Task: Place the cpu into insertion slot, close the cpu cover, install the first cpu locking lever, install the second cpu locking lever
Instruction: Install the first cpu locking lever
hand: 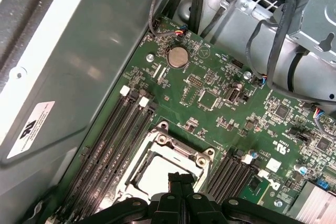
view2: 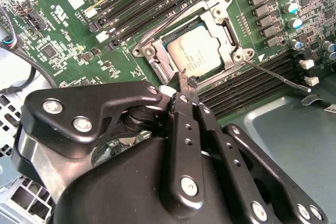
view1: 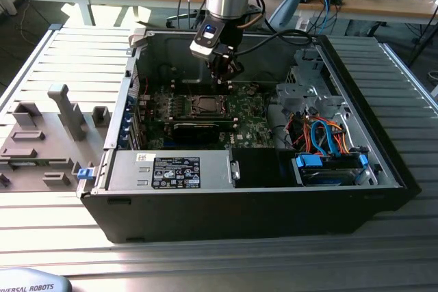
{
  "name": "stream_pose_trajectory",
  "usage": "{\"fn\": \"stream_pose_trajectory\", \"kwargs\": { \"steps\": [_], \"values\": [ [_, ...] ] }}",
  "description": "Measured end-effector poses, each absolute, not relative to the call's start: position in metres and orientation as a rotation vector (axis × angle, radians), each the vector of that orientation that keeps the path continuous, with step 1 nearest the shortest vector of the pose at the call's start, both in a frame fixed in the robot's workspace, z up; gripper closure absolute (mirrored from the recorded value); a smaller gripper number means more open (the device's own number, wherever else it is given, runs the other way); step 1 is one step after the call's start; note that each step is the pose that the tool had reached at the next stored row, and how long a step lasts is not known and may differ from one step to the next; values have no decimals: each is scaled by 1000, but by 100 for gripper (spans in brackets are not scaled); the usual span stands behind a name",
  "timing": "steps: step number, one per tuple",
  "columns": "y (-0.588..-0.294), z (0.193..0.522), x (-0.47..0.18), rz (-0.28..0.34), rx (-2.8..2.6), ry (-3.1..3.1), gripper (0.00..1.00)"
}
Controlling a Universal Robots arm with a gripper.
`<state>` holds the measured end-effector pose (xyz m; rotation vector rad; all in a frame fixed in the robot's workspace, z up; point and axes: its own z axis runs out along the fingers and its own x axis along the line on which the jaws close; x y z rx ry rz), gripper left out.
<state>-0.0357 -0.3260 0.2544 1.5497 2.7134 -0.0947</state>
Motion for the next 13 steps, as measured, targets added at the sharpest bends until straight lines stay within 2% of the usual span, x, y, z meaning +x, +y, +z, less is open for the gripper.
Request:
{"fn": "stream_pose_trajectory", "kwargs": {
  "steps": [13],
  "values": [
    [-326, 254, -36, -94, 1514, 2733, 89]
  ]
}}
